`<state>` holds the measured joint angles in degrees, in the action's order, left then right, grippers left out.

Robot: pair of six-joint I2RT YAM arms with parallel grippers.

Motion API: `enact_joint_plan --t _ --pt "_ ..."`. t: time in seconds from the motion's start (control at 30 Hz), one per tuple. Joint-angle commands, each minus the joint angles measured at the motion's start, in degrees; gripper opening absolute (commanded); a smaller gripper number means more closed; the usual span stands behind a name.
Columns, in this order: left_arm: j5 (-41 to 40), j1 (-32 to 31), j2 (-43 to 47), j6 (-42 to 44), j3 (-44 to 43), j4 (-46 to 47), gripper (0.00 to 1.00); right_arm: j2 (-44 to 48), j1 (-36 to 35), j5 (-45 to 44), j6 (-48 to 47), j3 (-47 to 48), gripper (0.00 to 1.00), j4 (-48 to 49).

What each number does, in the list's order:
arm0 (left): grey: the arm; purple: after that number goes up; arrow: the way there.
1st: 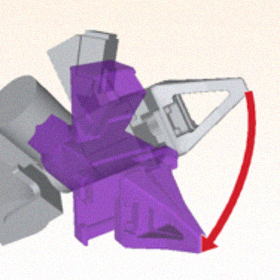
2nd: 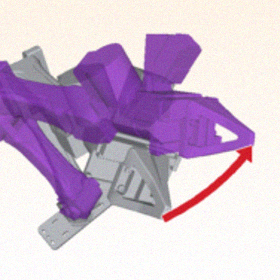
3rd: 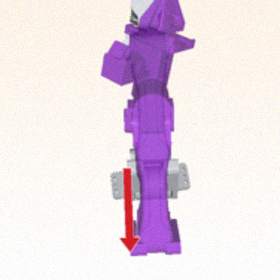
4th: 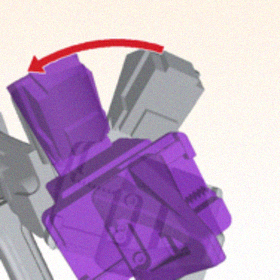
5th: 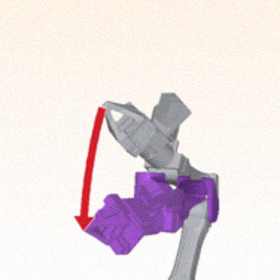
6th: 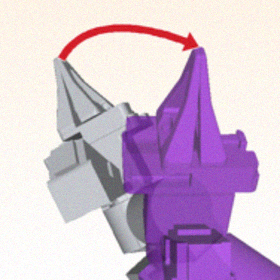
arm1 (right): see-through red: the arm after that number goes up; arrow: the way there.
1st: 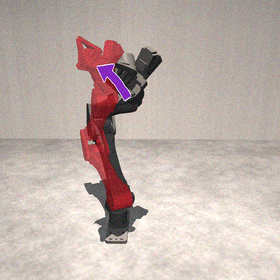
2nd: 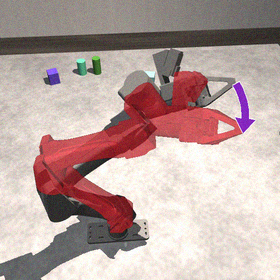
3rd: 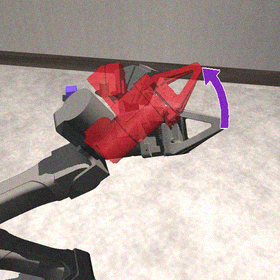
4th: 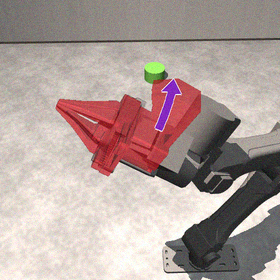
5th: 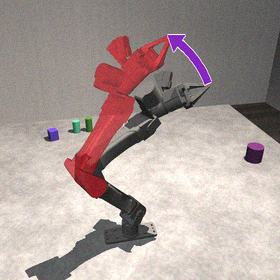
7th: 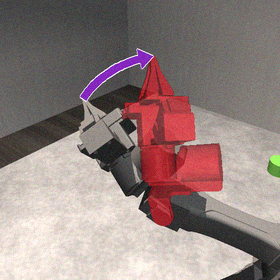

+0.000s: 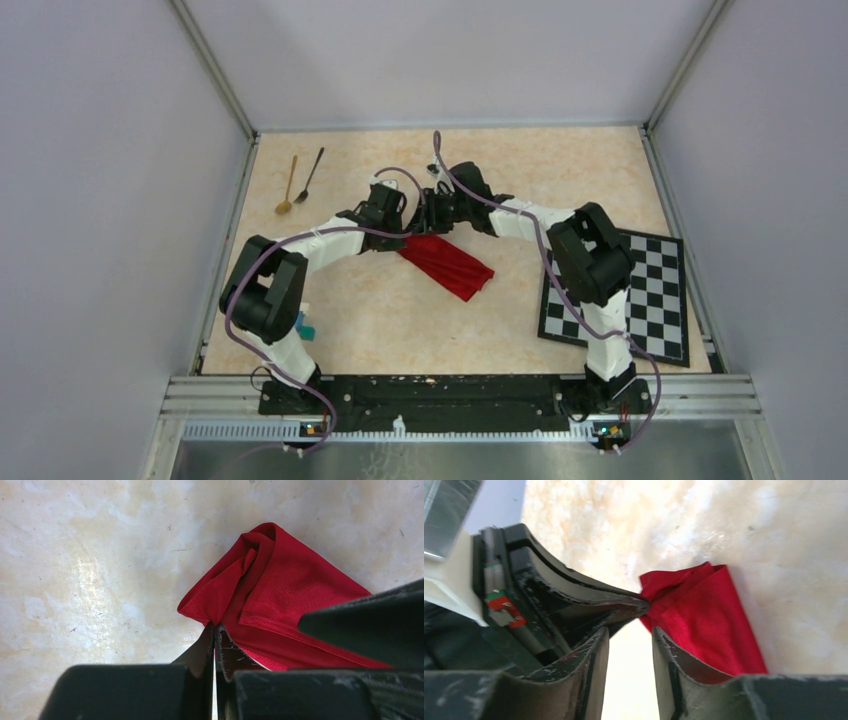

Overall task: Fold the napkin into a case and place the utensils inside
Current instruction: Stuff the top corner of the smaller-rectangle-folded napkin into the folded napkin.

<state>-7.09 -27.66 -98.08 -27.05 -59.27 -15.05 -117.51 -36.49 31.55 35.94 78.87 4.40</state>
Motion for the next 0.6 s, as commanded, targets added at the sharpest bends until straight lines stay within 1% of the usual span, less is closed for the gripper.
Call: enact_joint_plan --t 0.0,0.07,0.17,0.23,0.37,0.43,0.53,0.57 --pt "0.63 -0.23 1.42 0.55 -1.46 1.27 0.00 1.77 0.34 -2.66 -12.44 -1.51 0.40 1.33" --pt "0.92 -0.22 1.40 0.66 -1.19 1.85 0.00 3.51 0.21 -4.41 -17.09 -4.52 0.42 3.90" --pt "1.10 -0.22 1.23 0.64 -0.88 2.19 0.00 3.77 -0.61 -7.22 -23.48 -6.17 0.40 2.86" --pt "1.14 -0.20 1.29 0.55 -0.50 2.38 0.00 3.90 -1.69 -10.53 -25.63 -7.26 0.38 2.69" --pt "1.45 -0.24 1.57 0.33 0.09 2.88 0.00 2.90 -3.33 -14.23 -24.94 -9.22 0.38 4.90" --pt "1.76 -0.26 1.58 0.35 0.31 3.14 0.00 2.32 -4.75 -18.04 -24.50 -8.65 0.41 4.34" --pt "1.91 -0.18 1.59 0.16 0.38 3.29 0.00 0.83 -6.20 -21.72 -22.11 -7.49 0.40 2.99" --pt "1.91 -0.24 1.56 0.15 0.46 3.35 0.00 0.80 -6.75 -24.56 -21.21 -7.94 0.40 3.28"
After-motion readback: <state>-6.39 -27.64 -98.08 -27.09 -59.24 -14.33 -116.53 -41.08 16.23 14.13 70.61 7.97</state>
